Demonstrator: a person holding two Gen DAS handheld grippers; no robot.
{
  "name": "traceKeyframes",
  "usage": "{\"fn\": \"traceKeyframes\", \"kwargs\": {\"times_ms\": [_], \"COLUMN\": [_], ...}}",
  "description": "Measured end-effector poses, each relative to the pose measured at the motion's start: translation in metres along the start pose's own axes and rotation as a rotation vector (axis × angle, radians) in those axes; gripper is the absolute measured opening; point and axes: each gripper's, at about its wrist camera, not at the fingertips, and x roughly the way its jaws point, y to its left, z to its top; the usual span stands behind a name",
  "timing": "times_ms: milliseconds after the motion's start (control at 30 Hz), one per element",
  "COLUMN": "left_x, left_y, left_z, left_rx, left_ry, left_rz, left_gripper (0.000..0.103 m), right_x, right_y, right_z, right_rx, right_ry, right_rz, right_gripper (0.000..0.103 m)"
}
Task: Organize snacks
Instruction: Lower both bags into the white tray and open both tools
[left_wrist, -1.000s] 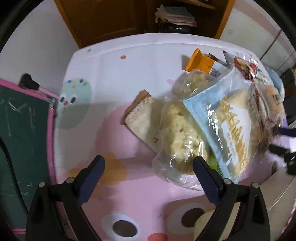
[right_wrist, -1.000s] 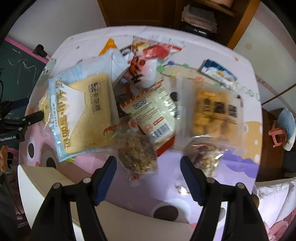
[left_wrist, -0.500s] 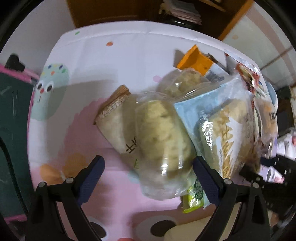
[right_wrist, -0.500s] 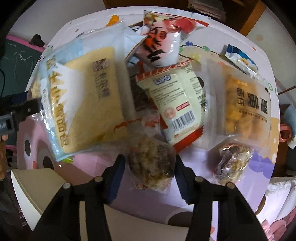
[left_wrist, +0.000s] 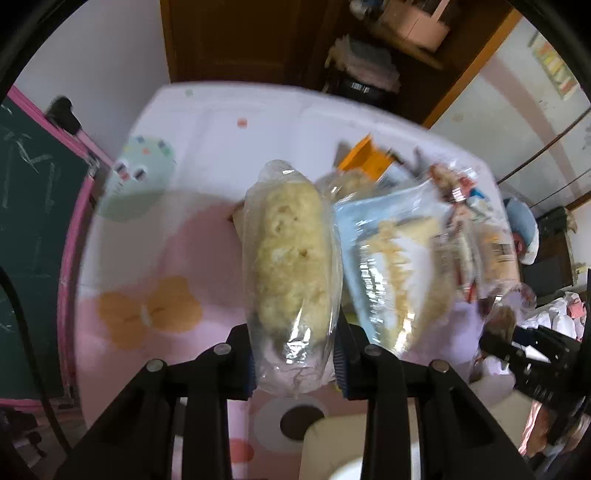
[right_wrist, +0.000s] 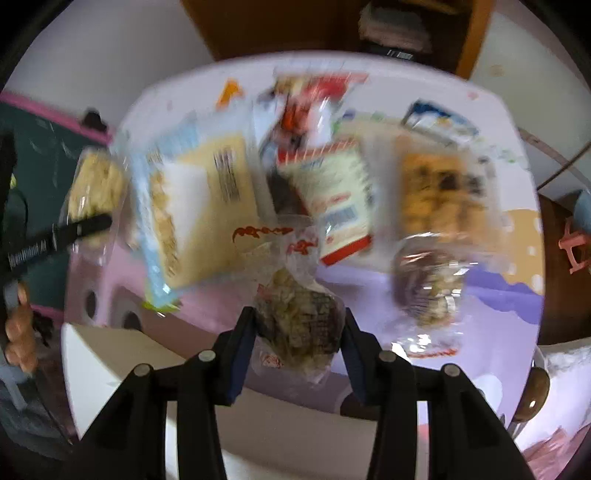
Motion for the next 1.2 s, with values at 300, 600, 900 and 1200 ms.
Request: {"fn": "traceKeyframes", "kwargs": {"times_ms": [300, 600, 900, 1200], "left_x": [-0.150, -0.225, -0.160, -0.081], "left_y": [-0.048, -0.098, -0.115, -0.105], "left_z": [-0.040, -0.107, -0.188, -0.210], "left_rx": [0.170, 0.264, 0.340, 0.280], "left_ry": [-0.261, -0.340, -0.230, 0.057], "left_rz": [-0.052, -0.184, -0.107, -0.102], "left_gripper": [0.030, 0.030, 0.030, 0.030], "right_x": [-0.131, -0.198, -0.150, -0.094], "right_y": [0.016, 0.046, 0.060, 0.039], "right_z": [-0.040, -0.094, -0.174, -0.184], "right_rx": [0.017, -0.037, 0.028, 0.110], "right_ry": [-0.262, -0.351, -0.303, -0.134], "right_rz": [0.038, 0.050, 0.007, -0.043], "right_gripper": [0.045, 0.045, 0.046, 0.046]}}
